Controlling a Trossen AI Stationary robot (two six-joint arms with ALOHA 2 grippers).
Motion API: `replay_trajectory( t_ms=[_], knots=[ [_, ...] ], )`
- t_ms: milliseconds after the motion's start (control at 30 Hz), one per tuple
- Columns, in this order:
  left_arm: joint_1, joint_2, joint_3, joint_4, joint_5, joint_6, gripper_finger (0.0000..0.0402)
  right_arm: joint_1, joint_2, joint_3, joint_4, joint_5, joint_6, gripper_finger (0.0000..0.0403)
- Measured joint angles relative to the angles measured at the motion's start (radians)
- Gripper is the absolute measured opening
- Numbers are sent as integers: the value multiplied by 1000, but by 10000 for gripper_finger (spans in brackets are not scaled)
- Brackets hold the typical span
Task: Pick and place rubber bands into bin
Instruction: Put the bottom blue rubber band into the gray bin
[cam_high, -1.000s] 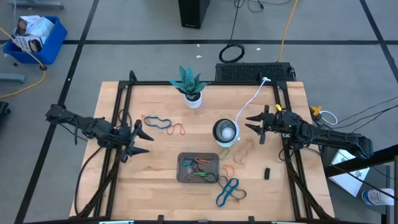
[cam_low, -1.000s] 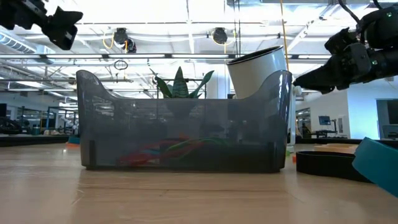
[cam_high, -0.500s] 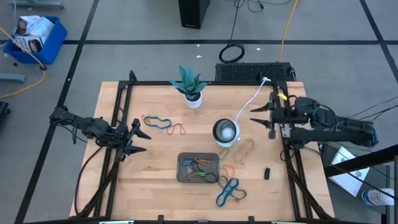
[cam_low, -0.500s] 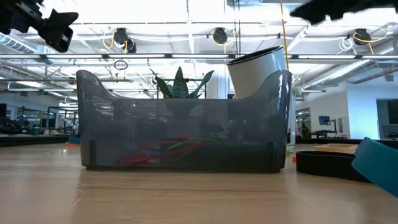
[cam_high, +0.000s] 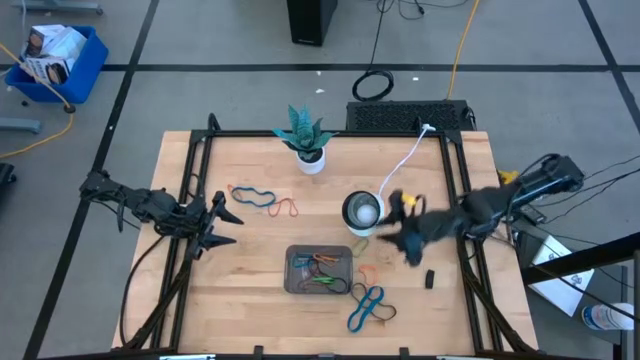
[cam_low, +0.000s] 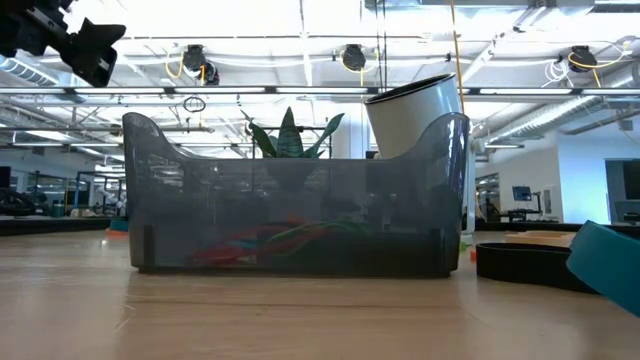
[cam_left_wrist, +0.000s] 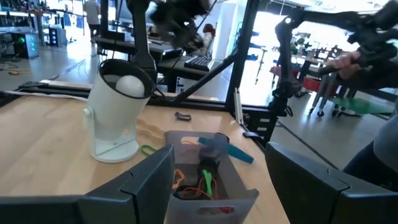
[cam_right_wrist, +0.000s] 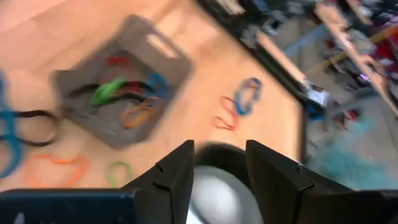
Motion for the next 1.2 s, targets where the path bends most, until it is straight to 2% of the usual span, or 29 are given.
replay_trajectory(
  t_ms=[200, 400, 600, 700, 833, 1200],
  knots=[
    [0, 0, 0, -2, -1, 23, 257, 166, 105, 33, 13, -3, 107, 141],
    [0, 0, 0, -2, -3, 58, 257, 246, 222, 32, -7, -6, 228, 141],
    [0, 0, 0, -3, -27, 62, 258, 256, 335, 32, -32, -9, 360, 141],
    [0, 0, 0, -5, -27, 56, 258, 252, 385, 32, -30, -78, 408, 141],
    [0, 0, 0, -53, -28, 47, 257, 253, 454, 32, -30, -120, 415, 141],
    [0, 0, 0, -85, -28, -2, 257, 245, 606, 31, -20, -111, 415, 141]
  ],
)
